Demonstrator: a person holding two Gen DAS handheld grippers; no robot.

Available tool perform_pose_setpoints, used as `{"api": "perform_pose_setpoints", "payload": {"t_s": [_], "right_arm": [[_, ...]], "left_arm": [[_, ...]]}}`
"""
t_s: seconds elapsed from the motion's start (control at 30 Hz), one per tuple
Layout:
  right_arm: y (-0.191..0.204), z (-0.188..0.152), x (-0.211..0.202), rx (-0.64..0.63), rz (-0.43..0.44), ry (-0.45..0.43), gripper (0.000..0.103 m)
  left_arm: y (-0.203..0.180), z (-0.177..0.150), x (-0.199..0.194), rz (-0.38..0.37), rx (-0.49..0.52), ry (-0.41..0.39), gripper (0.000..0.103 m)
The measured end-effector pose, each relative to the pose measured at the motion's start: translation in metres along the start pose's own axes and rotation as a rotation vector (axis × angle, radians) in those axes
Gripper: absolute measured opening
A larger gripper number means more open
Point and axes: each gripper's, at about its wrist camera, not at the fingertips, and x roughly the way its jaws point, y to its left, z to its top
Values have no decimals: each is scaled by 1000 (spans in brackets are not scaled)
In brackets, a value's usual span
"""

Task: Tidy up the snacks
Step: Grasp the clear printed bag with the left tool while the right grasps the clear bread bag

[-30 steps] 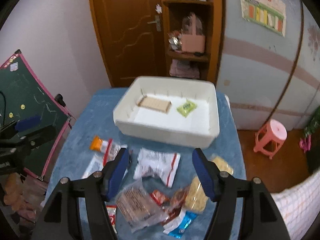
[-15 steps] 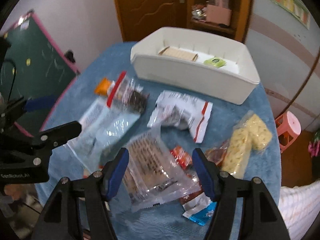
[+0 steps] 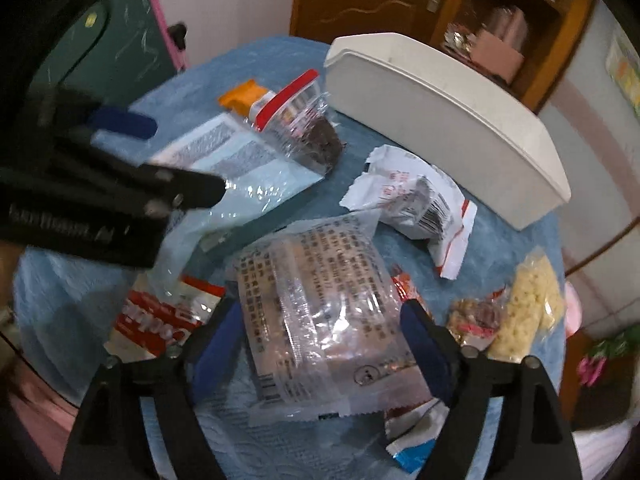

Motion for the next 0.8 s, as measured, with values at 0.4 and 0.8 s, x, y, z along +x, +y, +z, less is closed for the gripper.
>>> {"api": "perform_pose_setpoints", "payload": {"t_s": [0.4, 0.8], "right_arm": [[14, -2, 17, -79, -114, 1, 87], [12, -4, 16, -66, -108, -12, 86]], "left_arm": [[10, 6, 30, -82, -46, 84, 94], [-1, 16, 65, 36, -15, 142, 103]]}}
